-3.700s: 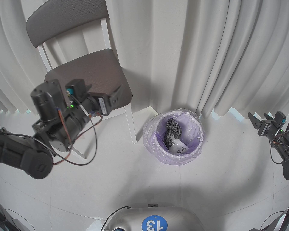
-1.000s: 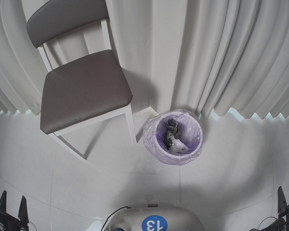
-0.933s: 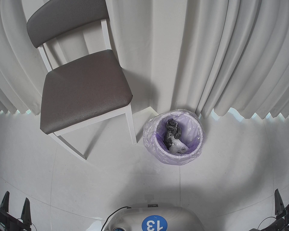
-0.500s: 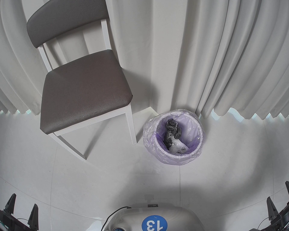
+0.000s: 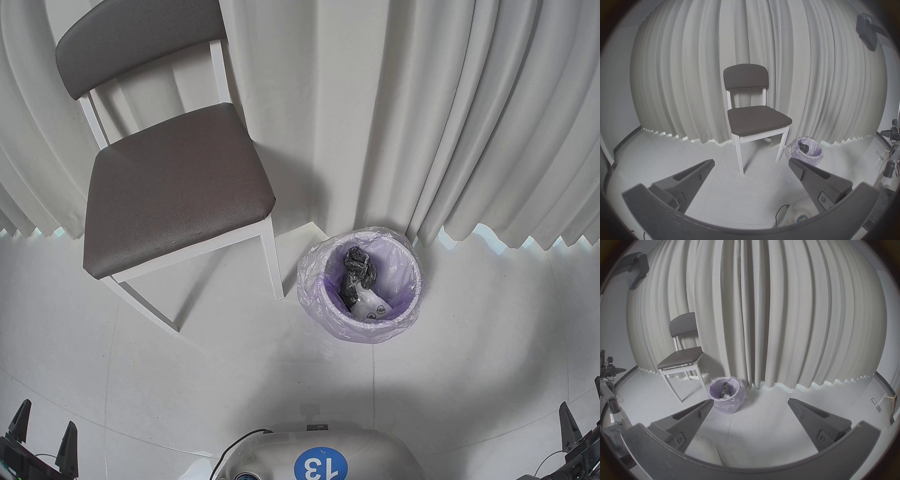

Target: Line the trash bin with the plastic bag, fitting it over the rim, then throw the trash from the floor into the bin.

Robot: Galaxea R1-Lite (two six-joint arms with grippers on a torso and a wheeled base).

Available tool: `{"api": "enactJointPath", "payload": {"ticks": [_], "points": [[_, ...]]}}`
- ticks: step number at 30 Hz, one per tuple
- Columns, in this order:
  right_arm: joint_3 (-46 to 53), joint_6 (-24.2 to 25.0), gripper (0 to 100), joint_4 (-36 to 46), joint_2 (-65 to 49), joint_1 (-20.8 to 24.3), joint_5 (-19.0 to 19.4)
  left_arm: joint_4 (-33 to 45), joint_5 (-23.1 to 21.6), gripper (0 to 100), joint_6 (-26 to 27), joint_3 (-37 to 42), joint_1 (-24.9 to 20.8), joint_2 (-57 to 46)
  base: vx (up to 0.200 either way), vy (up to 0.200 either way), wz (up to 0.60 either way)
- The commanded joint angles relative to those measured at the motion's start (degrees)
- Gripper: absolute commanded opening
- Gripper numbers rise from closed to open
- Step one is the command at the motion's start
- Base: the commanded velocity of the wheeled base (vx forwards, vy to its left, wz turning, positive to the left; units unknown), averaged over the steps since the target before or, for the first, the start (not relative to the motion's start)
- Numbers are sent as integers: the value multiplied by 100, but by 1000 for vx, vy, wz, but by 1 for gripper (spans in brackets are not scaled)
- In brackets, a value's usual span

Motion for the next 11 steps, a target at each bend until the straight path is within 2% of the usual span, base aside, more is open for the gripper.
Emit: {"api": "enactJointPath", "payload": {"ticks": [1, 11], "points": [[99, -9, 100, -4, -74, 1, 11, -1, 1, 100, 24, 84, 0, -68, 0, 0, 0], [99, 97, 100, -4, -74, 1, 11, -1, 1, 100, 24, 75, 0, -68, 0, 0, 0]]}}
